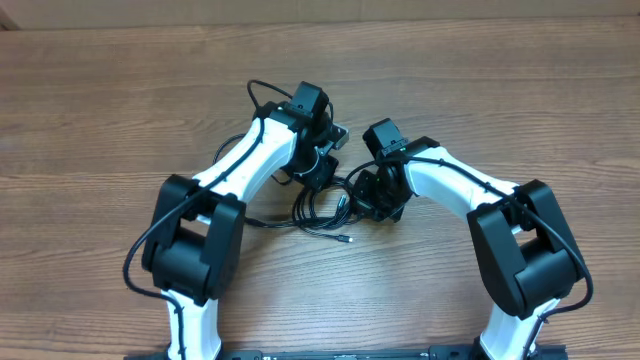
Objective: Untangle cables
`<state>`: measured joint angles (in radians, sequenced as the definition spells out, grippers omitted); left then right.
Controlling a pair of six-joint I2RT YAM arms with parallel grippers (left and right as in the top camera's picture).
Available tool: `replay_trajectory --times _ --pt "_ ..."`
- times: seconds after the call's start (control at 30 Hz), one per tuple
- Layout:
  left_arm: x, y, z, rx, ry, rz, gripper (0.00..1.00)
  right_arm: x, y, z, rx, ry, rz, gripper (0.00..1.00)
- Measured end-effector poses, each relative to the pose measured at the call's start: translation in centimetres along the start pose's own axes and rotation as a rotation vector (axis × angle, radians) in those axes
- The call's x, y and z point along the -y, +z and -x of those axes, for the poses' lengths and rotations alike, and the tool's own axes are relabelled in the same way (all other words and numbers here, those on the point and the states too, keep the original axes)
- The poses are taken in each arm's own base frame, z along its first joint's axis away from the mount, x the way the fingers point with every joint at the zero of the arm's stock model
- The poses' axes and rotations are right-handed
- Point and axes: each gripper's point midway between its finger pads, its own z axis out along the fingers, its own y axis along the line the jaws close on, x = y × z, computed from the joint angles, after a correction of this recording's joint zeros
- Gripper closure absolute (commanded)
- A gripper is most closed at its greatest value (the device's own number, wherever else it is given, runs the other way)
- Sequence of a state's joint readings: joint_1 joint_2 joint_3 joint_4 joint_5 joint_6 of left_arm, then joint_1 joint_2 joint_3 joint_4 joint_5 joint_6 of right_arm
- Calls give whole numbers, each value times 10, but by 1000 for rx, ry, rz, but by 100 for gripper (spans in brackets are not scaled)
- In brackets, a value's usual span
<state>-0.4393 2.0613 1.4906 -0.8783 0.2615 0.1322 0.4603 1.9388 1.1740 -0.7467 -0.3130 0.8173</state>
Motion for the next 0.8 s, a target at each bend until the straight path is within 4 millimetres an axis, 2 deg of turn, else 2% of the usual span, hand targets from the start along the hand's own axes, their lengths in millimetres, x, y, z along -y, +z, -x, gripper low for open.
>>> replay_trajectory --times 0.17,0.27,0.37,0.53,0.67,0.8 --pt "-2 12 -9 -48 -9 -6 87 -9 -2 24 117 -27 23 96" --pt "-2 12 -15 -71 -14 -9 93 -18 -4 39 189 -70 52 96" --pt "-1 12 -20 -92 -20 -12 96 -23 -4 45 219 -108 65 89" --pt "5 12 -21 -95 -23 -45 96 -23 -7 48 220 -177 60 83" --pt "10 12 -18 -83 -27 -76 96 -15 -23 50 171 -175 13 82" --pt "12 12 -14 -63 -30 -88 96 -29 -55 58 155 -178 27 81"
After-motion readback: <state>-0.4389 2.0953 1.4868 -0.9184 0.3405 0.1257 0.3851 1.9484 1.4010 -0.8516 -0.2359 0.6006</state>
